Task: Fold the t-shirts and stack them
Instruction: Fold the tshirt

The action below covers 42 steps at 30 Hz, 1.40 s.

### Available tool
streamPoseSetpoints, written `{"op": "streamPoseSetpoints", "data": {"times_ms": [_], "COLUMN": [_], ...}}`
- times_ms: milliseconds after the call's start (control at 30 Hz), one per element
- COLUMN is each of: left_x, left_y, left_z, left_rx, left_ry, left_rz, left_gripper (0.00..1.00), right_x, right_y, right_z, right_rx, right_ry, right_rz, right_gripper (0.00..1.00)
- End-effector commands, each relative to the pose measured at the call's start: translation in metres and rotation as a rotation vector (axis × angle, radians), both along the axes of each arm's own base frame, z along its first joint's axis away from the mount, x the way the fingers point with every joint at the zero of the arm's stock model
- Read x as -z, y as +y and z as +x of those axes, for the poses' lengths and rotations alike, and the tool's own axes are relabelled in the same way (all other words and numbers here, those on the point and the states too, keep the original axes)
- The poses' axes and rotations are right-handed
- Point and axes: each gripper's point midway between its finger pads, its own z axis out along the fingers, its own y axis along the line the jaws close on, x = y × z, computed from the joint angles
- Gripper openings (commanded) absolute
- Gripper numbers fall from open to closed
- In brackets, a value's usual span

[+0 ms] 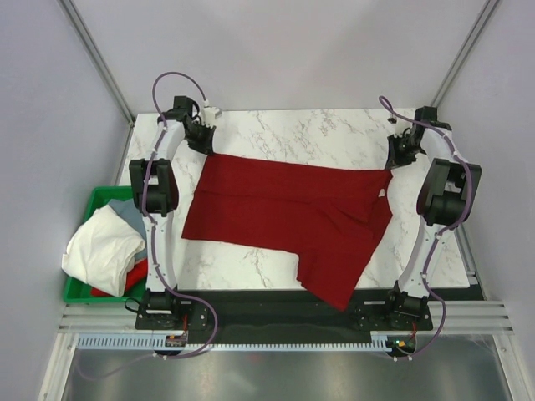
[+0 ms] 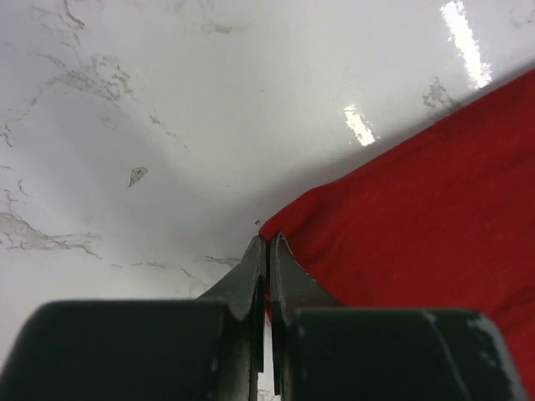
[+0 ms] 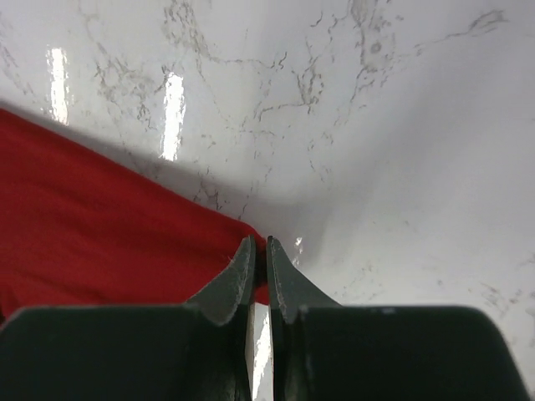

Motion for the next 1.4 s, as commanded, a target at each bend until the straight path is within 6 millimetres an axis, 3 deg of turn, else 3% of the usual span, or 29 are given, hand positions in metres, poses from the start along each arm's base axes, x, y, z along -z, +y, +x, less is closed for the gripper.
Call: {"op": "streamPoseSetpoints", "data": {"times_ms": [0,33,67,100,133,167,267,300,333,367,400,467,567,700,733,933,967,1067,1367], "left_x": [-0.108,-0.133,-0.146,-0.159,-0.172,-0.197,-0.225,-0.245,-0.253,-0.262,-0.283,-0.294,-0.321,-0.349,-0.366,-0.397,-0.411,-0.420,-0.459], "left_y": [-0.017,-0.019,-0.021,-0.023,-0.024,-0.025,-0.027,-0.028,-0.028,-0.030,-0.031,-0.031,-0.029,-0.024,-0.022,-0.021,-0.021,-0.018,-0.003], "left_z": [0.018,0.016,0.015,0.013,0.010,0.005,-0.007,-0.017,-0.023,-0.030,-0.041,-0.055,-0.079,-0.111,-0.125,-0.178,-0.196,-0.225,-0.299], "left_rx": [0.023,0.025,0.030,0.033,0.033,0.038,0.040,0.042,0.035,0.040,0.048,0.046,0.044,0.034,0.039,0.052,0.058,0.048,0.004], "left_ry": [-0.215,-0.258,-0.281,-0.304,-0.325,-0.368,-0.410,-0.445,-0.452,-0.465,-0.502,-0.514,-0.566,-0.634,-0.678,-0.767,-0.808,-0.852,-1.035], "left_rz": [-0.114,-0.126,-0.135,-0.148,-0.157,-0.166,-0.186,-0.193,-0.201,-0.208,-0.216,-0.221,-0.218,-0.193,-0.183,-0.177,-0.178,-0.170,-0.113], "left_gripper": [0.02,0.02,0.02,0.02,0.02,0.02,0.02,0.02,0.02,0.02,0.02,0.02,0.02,0.02,0.02,0.02,0.02,0.02,0.02], "right_x": [-0.094,-0.107,-0.119,-0.146,-0.153,-0.177,-0.203,-0.222,-0.229,-0.248,-0.257,-0.277,-0.324,-0.364,-0.370,-0.426,-0.432,-0.457,-0.489], "right_y": [-0.017,-0.017,-0.018,-0.019,-0.018,-0.019,-0.029,-0.030,-0.036,-0.035,-0.035,-0.039,-0.039,-0.043,-0.048,-0.029,-0.025,-0.006,0.031], "right_z": [0.019,0.018,0.016,0.011,0.006,-0.001,-0.016,-0.024,-0.030,-0.039,-0.044,-0.054,-0.082,-0.116,-0.125,-0.189,-0.195,-0.219,-0.252], "right_rx": [0.011,0.005,0.007,0.010,0.011,0.015,0.061,0.070,0.087,0.088,0.085,0.085,0.067,0.067,0.079,0.066,0.066,0.065,0.048], "right_ry": [-0.217,-0.244,-0.268,-0.322,-0.334,-0.383,-0.428,-0.470,-0.483,-0.527,-0.546,-0.594,-0.704,-0.807,-0.823,-0.985,-1.005,-1.086,-1.170], "right_rz": [-0.094,-0.107,-0.122,-0.141,-0.148,-0.166,-0.171,-0.168,-0.168,-0.176,-0.178,-0.194,-0.254,-0.320,-0.334,-0.430,-0.439,-0.433,-0.330], "right_gripper": [0.00,0.00,0.00,0.00,0.00,0.00,0.00,0.00,0.00,0.00,0.00,0.00,0.00,0.00,0.00,0.00,0.00,0.00,0.00]}}
